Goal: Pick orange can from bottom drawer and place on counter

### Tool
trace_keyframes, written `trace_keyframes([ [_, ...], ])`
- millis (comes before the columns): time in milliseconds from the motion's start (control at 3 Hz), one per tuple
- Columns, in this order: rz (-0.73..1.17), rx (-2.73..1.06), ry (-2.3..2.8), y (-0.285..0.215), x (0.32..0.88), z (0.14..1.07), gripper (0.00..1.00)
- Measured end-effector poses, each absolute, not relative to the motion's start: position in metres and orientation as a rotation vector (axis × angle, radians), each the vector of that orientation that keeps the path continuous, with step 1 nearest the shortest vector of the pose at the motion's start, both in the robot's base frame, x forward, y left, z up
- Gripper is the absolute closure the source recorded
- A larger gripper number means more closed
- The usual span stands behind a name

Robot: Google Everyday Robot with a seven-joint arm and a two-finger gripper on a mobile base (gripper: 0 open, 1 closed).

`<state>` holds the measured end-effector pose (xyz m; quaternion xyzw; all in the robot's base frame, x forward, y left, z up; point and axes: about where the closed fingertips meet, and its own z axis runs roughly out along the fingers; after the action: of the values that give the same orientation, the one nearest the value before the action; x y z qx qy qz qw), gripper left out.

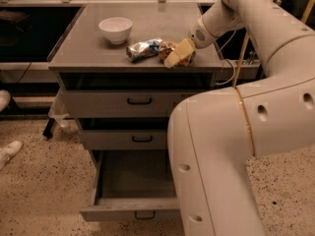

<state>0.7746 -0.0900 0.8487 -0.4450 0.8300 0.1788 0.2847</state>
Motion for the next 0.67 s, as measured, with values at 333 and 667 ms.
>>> trace_keyframes([
  [333, 0.324, -1.229, 2.156, -0.078, 0.776, 0.881, 0.00],
  [667, 0.101, -1.182, 2.103, -0.062, 0.778, 0.928, 0.00],
])
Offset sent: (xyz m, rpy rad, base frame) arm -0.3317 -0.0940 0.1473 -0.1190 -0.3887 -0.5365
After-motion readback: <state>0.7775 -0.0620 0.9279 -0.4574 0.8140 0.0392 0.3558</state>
